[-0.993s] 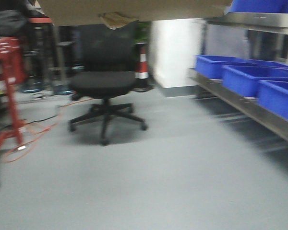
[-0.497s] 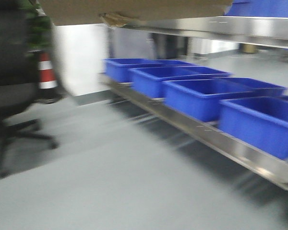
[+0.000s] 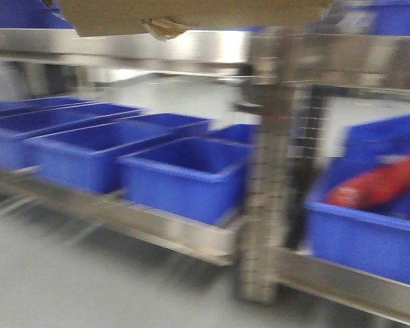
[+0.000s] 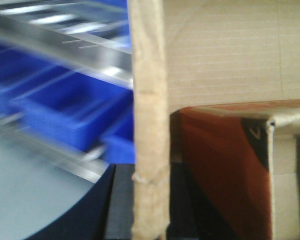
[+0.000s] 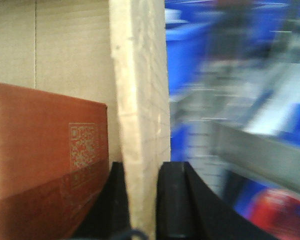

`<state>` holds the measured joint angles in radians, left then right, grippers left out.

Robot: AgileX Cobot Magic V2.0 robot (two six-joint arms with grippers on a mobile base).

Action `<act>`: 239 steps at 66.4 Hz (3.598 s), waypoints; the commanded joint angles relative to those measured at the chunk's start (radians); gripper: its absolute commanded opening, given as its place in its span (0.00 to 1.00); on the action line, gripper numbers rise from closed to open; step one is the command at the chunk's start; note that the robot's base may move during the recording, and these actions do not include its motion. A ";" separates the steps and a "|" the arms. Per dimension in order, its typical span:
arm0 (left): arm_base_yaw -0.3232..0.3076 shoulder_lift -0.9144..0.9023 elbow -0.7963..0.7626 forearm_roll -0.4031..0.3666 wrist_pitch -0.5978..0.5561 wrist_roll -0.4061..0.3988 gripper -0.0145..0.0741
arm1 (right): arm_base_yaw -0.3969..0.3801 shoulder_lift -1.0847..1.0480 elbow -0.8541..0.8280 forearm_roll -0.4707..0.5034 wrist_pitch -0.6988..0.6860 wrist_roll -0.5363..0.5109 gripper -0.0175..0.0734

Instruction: Stack two boxes on right shelf middle

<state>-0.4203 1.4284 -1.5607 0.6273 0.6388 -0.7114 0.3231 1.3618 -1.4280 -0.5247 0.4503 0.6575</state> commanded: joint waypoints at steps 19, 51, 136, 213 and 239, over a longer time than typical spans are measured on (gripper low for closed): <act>0.003 -0.011 -0.011 0.015 -0.034 -0.004 0.04 | -0.004 -0.018 -0.014 -0.015 -0.083 0.007 0.03; 0.003 -0.011 -0.011 0.015 -0.034 -0.004 0.04 | -0.002 -0.018 -0.014 -0.015 -0.086 0.007 0.03; 0.003 -0.011 -0.011 0.017 -0.034 -0.004 0.04 | -0.002 -0.018 -0.014 -0.015 -0.092 0.007 0.03; 0.003 0.041 -0.011 -0.027 -0.031 0.002 0.62 | 0.009 0.092 -0.016 0.091 0.163 0.007 0.64; 0.003 0.041 -0.011 -0.020 -0.032 0.002 0.61 | 0.009 0.092 -0.097 0.067 0.239 0.007 0.57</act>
<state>-0.4203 1.4778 -1.5619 0.5983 0.6225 -0.7074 0.3346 1.4559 -1.5162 -0.4450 0.6630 0.6653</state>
